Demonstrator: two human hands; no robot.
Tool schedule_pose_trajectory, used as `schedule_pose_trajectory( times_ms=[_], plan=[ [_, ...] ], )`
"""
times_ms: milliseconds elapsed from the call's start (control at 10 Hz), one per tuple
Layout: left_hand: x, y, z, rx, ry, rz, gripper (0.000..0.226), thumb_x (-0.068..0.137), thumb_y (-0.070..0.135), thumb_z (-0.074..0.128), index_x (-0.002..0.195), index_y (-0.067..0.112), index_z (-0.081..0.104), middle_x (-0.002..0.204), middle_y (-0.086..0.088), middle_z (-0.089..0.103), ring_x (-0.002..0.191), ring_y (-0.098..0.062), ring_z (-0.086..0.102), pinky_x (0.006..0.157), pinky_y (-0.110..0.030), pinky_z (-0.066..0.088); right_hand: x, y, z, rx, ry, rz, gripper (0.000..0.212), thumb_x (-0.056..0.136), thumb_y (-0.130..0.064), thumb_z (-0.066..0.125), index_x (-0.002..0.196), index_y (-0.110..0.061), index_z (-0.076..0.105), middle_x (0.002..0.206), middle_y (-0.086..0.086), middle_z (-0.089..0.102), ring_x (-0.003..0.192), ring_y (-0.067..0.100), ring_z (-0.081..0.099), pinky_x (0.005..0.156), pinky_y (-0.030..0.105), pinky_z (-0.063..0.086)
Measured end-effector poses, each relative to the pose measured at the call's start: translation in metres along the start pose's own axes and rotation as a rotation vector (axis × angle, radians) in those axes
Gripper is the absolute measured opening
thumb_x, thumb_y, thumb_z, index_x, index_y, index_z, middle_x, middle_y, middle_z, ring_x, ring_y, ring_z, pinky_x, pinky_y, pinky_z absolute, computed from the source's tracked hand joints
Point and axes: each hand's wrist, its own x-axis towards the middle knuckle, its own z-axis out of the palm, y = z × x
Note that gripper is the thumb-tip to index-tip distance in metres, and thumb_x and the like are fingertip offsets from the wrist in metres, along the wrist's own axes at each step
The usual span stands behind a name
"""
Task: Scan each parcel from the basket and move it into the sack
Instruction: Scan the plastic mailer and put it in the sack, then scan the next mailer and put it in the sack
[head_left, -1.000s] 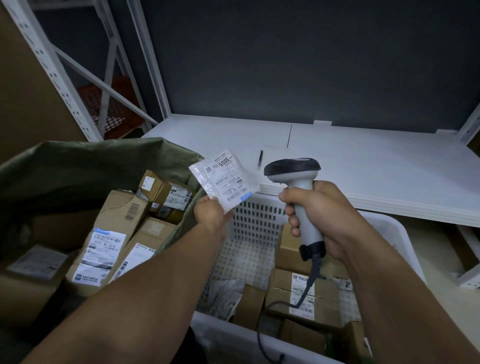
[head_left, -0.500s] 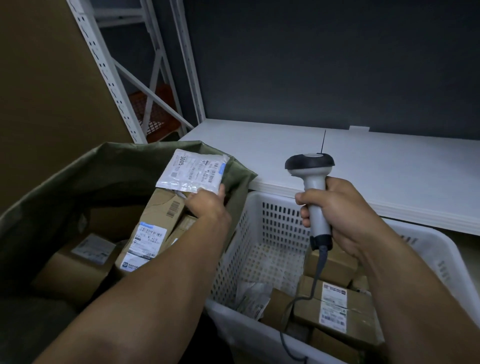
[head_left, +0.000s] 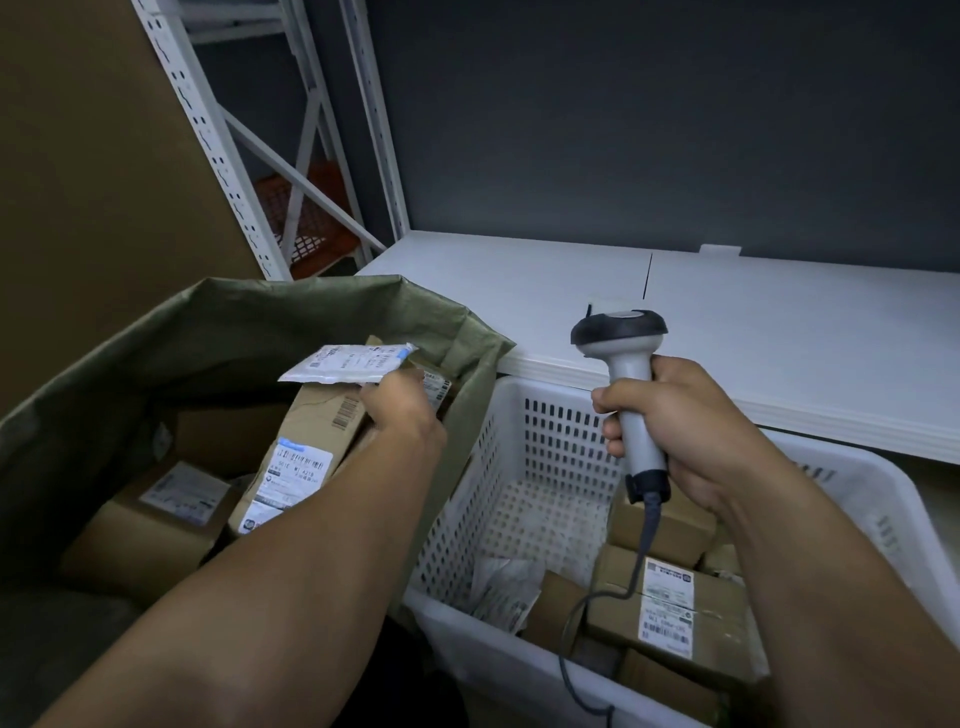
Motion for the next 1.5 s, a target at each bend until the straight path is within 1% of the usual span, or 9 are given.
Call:
schedule_pose_trajectory(
  times_ms=[100,200,300,600,900,1000,1100,1300,1500],
  plan=[
    [-0.038,0.015,-0.006,-1.228,-0.173,-0.462,0.023,0.102,0.002,0.041,0.114,-0.006,0.058,0.095,-0.011,0.063,0.109,-0.027,0.068,0.088,-0.032,0.057,0.002,0.003,-0.003,-0.012,0.017,0.017,0.008,0.09,0.002,0.065,0.094,-0.001,0.059,0.079,0.014,0.059,0.057,0.019,0.056,0.056,0.034,0.053],
    [-0.049,0.016,0.006,-0.656,-0.17,-0.183,0.014,0.102,0.0,0.046,0.098,-0.002,0.059,0.083,-0.01,0.064,0.081,-0.022,0.07,0.083,-0.034,0.062,0.005,0.006,-0.007,-0.03,0.029,0.033,0.007,0.088,0.002,0.065,0.092,-0.001,0.059,0.078,0.014,0.059,0.057,0.019,0.057,0.055,0.032,0.053],
    [-0.061,0.0,0.023,-0.599,-0.397,-0.128,0.014,0.102,0.007,0.051,0.097,0.003,0.064,0.08,-0.006,0.065,0.067,-0.017,0.066,0.073,-0.032,0.063,0.009,0.01,-0.013,-0.028,0.047,0.056,0.005,0.088,0.002,0.064,0.088,-0.001,0.06,0.078,0.014,0.06,0.056,0.019,0.057,0.054,0.031,0.053],
    [-0.051,-0.065,0.069,0.064,-0.68,-0.257,0.009,0.098,0.008,0.057,0.092,0.006,0.064,0.086,-0.01,0.065,0.078,-0.022,0.063,0.074,-0.037,0.058,0.028,0.029,-0.027,-0.034,0.089,0.133,0.005,0.084,0.004,0.062,0.087,0.0,0.06,0.079,0.017,0.06,0.055,0.02,0.055,0.052,0.03,0.049],
    [-0.005,-0.159,0.122,1.311,-1.067,0.266,0.042,0.096,0.011,0.066,0.063,0.013,0.041,0.065,-0.007,0.042,0.052,-0.015,0.04,0.051,-0.028,0.04,0.072,0.079,-0.029,-0.067,0.071,0.283,0.009,0.084,0.006,0.059,0.091,-0.001,0.059,0.083,0.019,0.055,0.053,0.019,0.05,0.049,0.028,0.044],
    [0.002,-0.182,0.132,1.515,-1.107,0.354,0.027,0.098,0.011,0.063,0.076,0.011,0.048,0.074,-0.004,0.043,0.057,-0.013,0.039,0.05,-0.024,0.035,0.08,0.093,-0.031,-0.083,0.024,0.318,0.009,0.086,0.005,0.06,0.093,0.0,0.059,0.082,0.019,0.055,0.052,0.019,0.05,0.048,0.028,0.044],
    [0.014,-0.214,0.148,1.707,-1.201,0.38,0.025,0.098,0.014,0.064,0.118,0.002,0.056,0.115,-0.013,0.054,0.09,-0.025,0.058,0.072,-0.031,0.044,0.09,0.116,-0.037,-0.072,0.005,0.345,0.01,0.087,0.005,0.06,0.095,-0.002,0.059,0.086,0.02,0.057,0.052,0.017,0.051,0.049,0.028,0.046],
    [0.019,-0.259,0.153,1.732,-1.167,0.373,0.067,0.099,0.006,0.06,0.157,0.001,0.026,0.157,-0.018,0.036,0.137,-0.031,0.047,0.105,-0.035,0.045,0.096,0.149,-0.043,-0.066,0.016,0.413,0.011,0.086,0.005,0.06,0.092,-0.004,0.058,0.081,0.015,0.053,0.054,0.016,0.05,0.051,0.03,0.044],
    [0.033,-0.284,0.15,1.783,-1.19,0.447,0.07,0.1,0.004,0.055,0.159,0.005,0.018,0.159,-0.016,0.032,0.132,-0.028,0.05,0.089,-0.029,0.045,0.096,0.154,-0.043,-0.066,0.001,0.404,0.011,0.084,0.006,0.061,0.089,-0.003,0.059,0.077,0.014,0.056,0.053,0.016,0.051,0.049,0.029,0.044]
  ],
)
